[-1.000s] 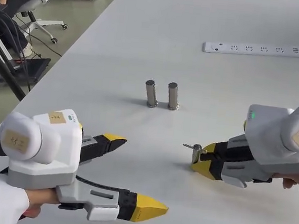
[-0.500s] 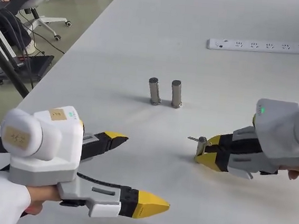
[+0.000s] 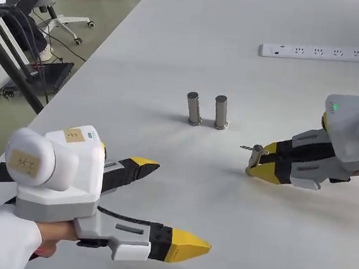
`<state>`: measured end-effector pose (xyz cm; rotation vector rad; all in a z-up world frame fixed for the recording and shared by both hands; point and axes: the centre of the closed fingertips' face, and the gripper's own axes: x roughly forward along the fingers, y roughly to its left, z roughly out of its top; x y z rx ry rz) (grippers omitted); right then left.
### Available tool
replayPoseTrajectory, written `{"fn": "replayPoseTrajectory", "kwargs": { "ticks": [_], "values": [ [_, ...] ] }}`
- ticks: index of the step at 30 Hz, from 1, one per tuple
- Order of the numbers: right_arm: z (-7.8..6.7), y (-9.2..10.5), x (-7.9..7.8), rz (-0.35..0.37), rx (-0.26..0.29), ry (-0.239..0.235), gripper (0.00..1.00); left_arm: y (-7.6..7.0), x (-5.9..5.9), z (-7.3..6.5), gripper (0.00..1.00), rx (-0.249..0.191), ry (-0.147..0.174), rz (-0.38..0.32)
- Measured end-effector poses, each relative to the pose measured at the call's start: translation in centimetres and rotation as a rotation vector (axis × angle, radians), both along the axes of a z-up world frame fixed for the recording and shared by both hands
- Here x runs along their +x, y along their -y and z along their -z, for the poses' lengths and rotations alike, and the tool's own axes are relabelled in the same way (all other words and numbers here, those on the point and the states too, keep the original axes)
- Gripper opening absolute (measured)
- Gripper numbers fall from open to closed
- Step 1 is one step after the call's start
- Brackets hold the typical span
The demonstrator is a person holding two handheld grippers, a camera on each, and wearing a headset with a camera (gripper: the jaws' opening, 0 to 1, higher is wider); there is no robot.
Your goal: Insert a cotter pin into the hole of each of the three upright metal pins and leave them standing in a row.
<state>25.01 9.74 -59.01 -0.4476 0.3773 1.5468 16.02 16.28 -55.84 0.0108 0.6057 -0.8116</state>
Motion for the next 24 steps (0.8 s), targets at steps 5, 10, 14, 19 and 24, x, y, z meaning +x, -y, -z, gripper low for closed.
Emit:
{"fn": "replayPoseTrajectory", "kwargs": {
  "ticks": [5,10,14,19,24],
  "values": [
    [0.03,0.15,-0.08,-0.021,-0.005,-0.003,0.04,-0.10,0.12,0.08,0.94,0.005,-0.005,0.000],
    [-0.13,0.02,0.12,-0.031,-0.004,-0.006,0.04,-0.10,0.27,0.06,0.94,0.003,-0.005,-0.001],
    [-0.03,-0.10,0.22,-0.036,-0.018,0.003,0.04,-0.02,0.15,0.18,0.94,-0.001,-0.016,0.001],
    [0.12,-0.23,0.42,-0.046,-0.014,-0.008,0.04,0.07,-0.04,0.22,0.94,-0.010,-0.023,0.004],
    [0.09,-0.42,0.47,-0.055,-0.010,-0.024,0.04,-0.08,-0.20,0.55,0.94,0.005,-0.033,0.007]
  ]
}}
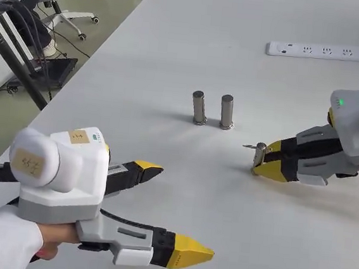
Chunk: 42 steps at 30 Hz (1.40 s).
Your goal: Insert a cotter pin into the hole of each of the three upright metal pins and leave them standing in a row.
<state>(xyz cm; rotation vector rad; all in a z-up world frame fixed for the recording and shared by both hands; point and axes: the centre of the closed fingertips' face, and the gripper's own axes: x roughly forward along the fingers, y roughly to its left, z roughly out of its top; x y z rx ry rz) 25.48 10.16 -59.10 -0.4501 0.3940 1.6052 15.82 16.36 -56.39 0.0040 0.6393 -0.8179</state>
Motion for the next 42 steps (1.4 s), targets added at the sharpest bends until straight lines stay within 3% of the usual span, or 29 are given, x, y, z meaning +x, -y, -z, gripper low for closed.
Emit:
{"fn": "replayPoseTrajectory", "kwargs": {
  "ticks": [10,14,20,27,30,35,42],
  "values": [
    [0.0,-0.3,0.0,0.009,0.012,-0.024,0.05,-0.2,0.2,-0.3,0.94,-0.009,0.005,-0.011],
    [-0.4,-0.3,0.1,0.028,0.026,-0.021,0.18,-0.3,0.4,-0.7,0.94,-0.037,0.008,-0.031],
    [-1.8,0.4,-0.1,0.082,0.046,-0.014,0.23,-0.2,0.7,-1.3,0.94,-0.058,0.024,-0.029],
    [-4.4,1.5,-1.0,0.153,0.116,-0.056,0.36,-0.1,1.1,-2.1,0.94,-0.078,0.051,-0.018],
    [-5.1,2.2,-1.5,0.175,0.110,-0.048,0.45,-0.1,1.4,-2.3,0.93,-0.077,0.066,-0.010],
    [-5.8,3.7,-2.4,0.202,0.107,-0.035,0.48,-0.9,2.2,-2.8,0.92,-0.070,0.099,-0.006],
    [-5.6,5.3,-5.1,0.234,0.024,-0.016,0.58,-2.0,3.5,-3.2,0.90,-0.048,0.123,-0.024]
  ]
}}
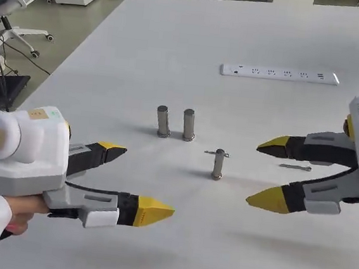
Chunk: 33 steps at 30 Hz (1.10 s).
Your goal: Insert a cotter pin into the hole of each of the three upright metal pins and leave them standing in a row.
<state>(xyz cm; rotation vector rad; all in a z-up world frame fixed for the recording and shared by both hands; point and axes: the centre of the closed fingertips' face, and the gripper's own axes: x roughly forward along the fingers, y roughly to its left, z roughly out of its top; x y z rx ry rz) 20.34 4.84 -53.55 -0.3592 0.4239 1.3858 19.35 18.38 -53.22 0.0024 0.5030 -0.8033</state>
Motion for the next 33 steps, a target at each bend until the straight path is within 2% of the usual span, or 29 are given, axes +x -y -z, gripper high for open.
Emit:
{"fn": "replayPoseTrajectory", "kwargs": {
  "ticks": [3,4,6,9,12,14,16,17,22,26,29,33],
  "values": [
    [-0.2,0.5,-0.9,0.025,0.002,-0.014,0.64,-0.4,0.6,-0.3,0.89,0.005,0.009,-0.013],
    [-0.3,0.7,-1.1,0.049,0.001,-0.033,0.66,-0.5,0.9,-0.4,0.89,0.006,0.014,-0.020],
    [-0.6,1.0,-1.4,0.070,0.001,-0.035,0.75,-0.7,1.2,-0.7,0.89,0.001,0.022,-0.031],
    [-1.3,1.6,-2.1,0.111,0.013,-0.063,0.80,-1.0,1.6,-1.1,0.88,-0.016,0.022,-0.050],
    [-1.8,2.3,-2.5,0.152,0.014,-0.061,0.83,-1.1,1.6,-1.6,0.87,-0.038,0.022,-0.048],
    [-2.2,3.0,-2.6,0.188,0.032,-0.074,0.83,-1.2,1.6,-1.7,0.87,-0.037,0.025,-0.050],
    [-2.7,3.5,-2.7,0.245,0.067,-0.110,0.85,-1.7,1.8,-1.8,0.86,-0.032,0.028,-0.060],
    [-2.9,3.9,-2.8,0.256,0.072,-0.104,0.87,-1.9,1.9,-1.8,0.85,-0.031,0.029,-0.072],
    [-2.3,5.5,-3.3,0.320,0.026,-0.100,0.90,-2.5,1.9,-1.5,0.81,-0.031,0.020,-0.101],
    [-2.5,6.2,-3.6,0.371,0.050,-0.119,0.93,-3.0,2.4,-1.2,0.79,-0.025,0.017,-0.126],
    [-2.6,6.6,-3.7,0.410,0.066,-0.133,0.94,-3.2,3.0,-1.2,0.76,-0.032,0.027,-0.147],
    [-2.3,7.1,-3.8,0.445,0.070,-0.139,0.94,-3.6,4.1,-1.2,0.73,-0.017,0.040,-0.168]
  ]
}}
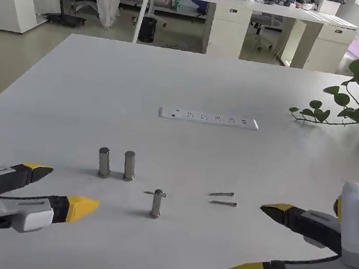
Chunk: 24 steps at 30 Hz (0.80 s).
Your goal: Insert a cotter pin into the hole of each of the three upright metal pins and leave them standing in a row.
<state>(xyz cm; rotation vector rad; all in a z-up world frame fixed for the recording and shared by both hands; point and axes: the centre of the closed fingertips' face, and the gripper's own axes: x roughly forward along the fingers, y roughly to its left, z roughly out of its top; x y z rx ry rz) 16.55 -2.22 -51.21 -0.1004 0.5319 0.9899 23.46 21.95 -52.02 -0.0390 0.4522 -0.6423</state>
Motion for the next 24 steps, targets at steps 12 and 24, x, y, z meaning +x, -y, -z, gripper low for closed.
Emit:
{"fn": "replayPoseTrajectory", "kwargs": {
  "ticks": [12,24],
  "values": [
    [1.0,1.0,-1.0,0.060,-0.007,-0.043,0.94,-0.3,3.7,0.3,0.61,0.008,0.004,-0.054],
    [0.8,2.1,-1.8,0.120,-0.005,-0.060,0.93,-0.2,7.8,1.4,0.37,0.057,0.020,-0.117]
  ]
}}
